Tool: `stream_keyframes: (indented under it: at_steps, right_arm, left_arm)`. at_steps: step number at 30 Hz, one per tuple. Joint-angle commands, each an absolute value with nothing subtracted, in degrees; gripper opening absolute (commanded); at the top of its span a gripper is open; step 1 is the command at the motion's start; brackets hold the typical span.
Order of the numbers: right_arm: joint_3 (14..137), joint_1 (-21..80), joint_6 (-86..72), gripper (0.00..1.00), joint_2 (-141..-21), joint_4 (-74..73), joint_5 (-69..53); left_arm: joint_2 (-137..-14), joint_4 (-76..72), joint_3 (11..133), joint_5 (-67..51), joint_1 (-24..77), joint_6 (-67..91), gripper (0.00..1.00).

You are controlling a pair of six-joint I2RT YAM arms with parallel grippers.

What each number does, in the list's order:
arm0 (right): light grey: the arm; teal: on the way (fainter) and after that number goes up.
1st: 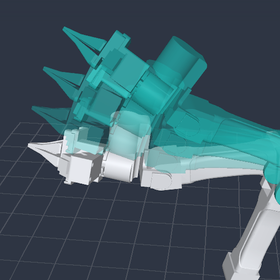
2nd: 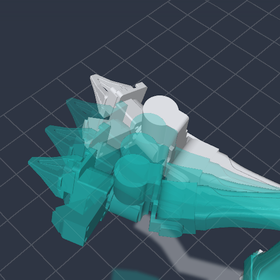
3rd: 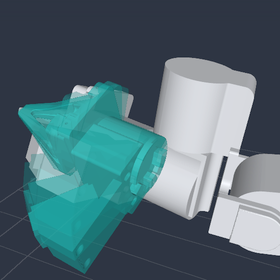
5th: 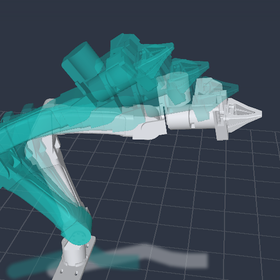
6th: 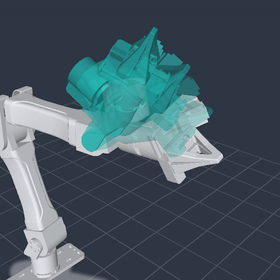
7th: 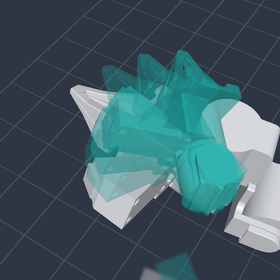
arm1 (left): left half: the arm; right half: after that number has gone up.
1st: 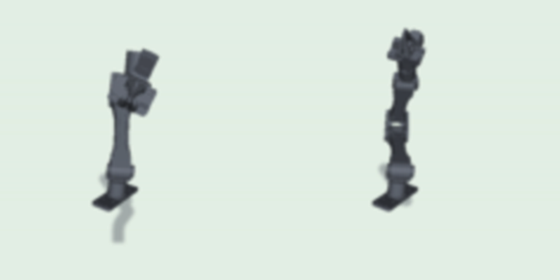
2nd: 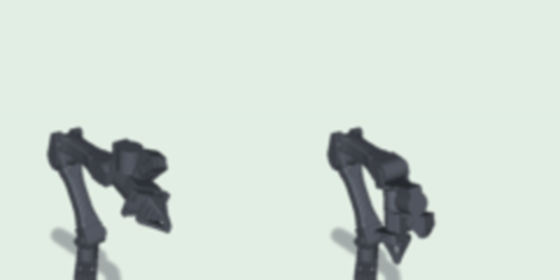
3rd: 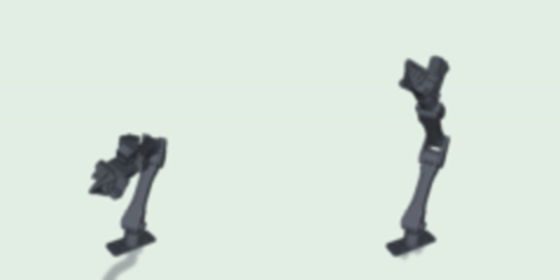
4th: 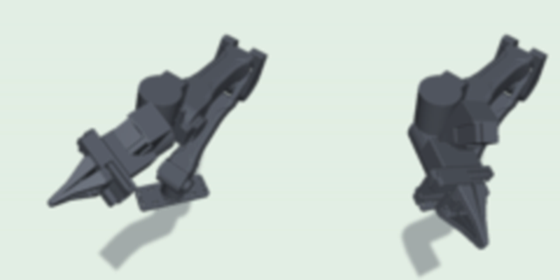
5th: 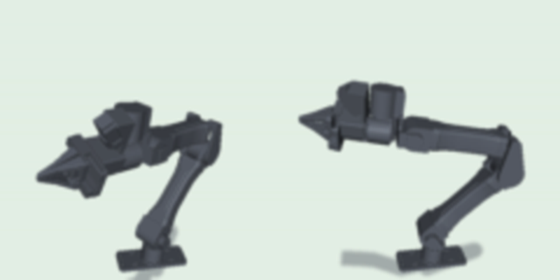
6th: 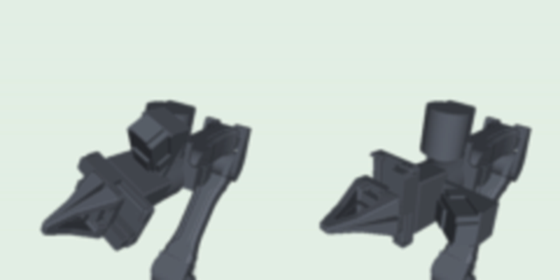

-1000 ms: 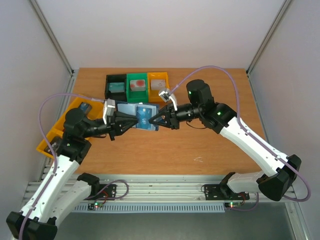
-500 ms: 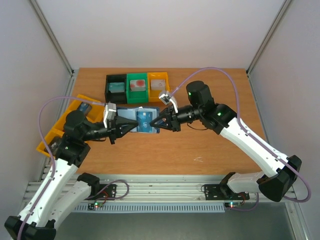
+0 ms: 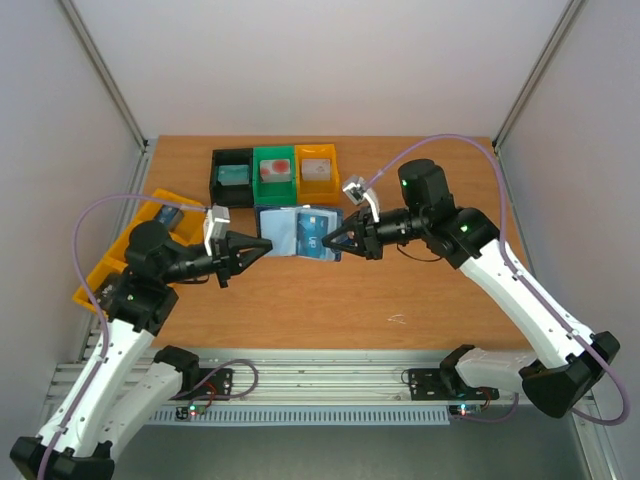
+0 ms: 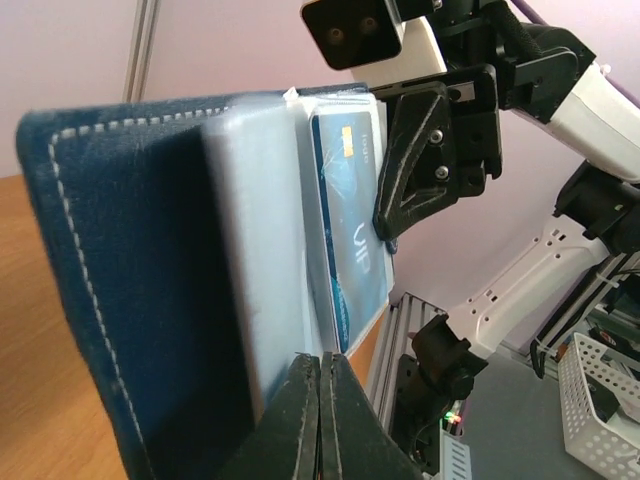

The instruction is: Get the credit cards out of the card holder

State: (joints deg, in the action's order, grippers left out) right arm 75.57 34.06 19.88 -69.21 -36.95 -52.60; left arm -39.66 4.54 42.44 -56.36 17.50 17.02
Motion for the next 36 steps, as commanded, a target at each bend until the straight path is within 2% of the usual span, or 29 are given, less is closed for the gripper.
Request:
stream_keyframes:
  at_steps: [1,4,8,13,19,26,31,36]
  right_arm:
    - [78.3,35.4,20.4,0.01,-70.9,-38.9,-54.6]
    - [79.3,36.9,21.0,0.01,-71.9,-38.2,-54.0]
    - [81.0,37.8,20.8,0.01,-73.8,-38.4,-51.2]
    - [83.6,40.4,21.2,0.01,-76.0,-38.4,-48.2]
    - [85.1,42.3,23.2,0.01,-76.4,-41.0,-49.1]
    - [85.4,42.5,24.0,0.01,-75.5,-42.1,-53.5]
    - [85.3,43.6,24.3,0.01,-75.9,-39.7,-56.0]
    - [85.2,43.8,23.9,0.01,-76.8,-37.8,-54.6]
  left_arm:
    - [-40.0,-1.4,43.5,-57.2,17.3,18.6,0.00]
    - [-42.5,-8.0,43.2,-58.8,17.4,24.6,0.00]
    - [-43.6,-8.0,45.3,-64.0,19.0,20.6,0.02]
    - [-43.9,-4.2,45.7,-62.3,19.9,16.7,0.21]
    - [-43.3,-0.4,45.8,-54.4,19.8,17.7,0.28]
    - [-43.2,2.4,45.3,-51.6,19.5,18.5,0.29]
    - [-43.9,2.9,44.6,-57.7,19.8,14.8,0.34]
    - [-43.7,-3.1,43.8,-60.4,20.0,15.8,0.23]
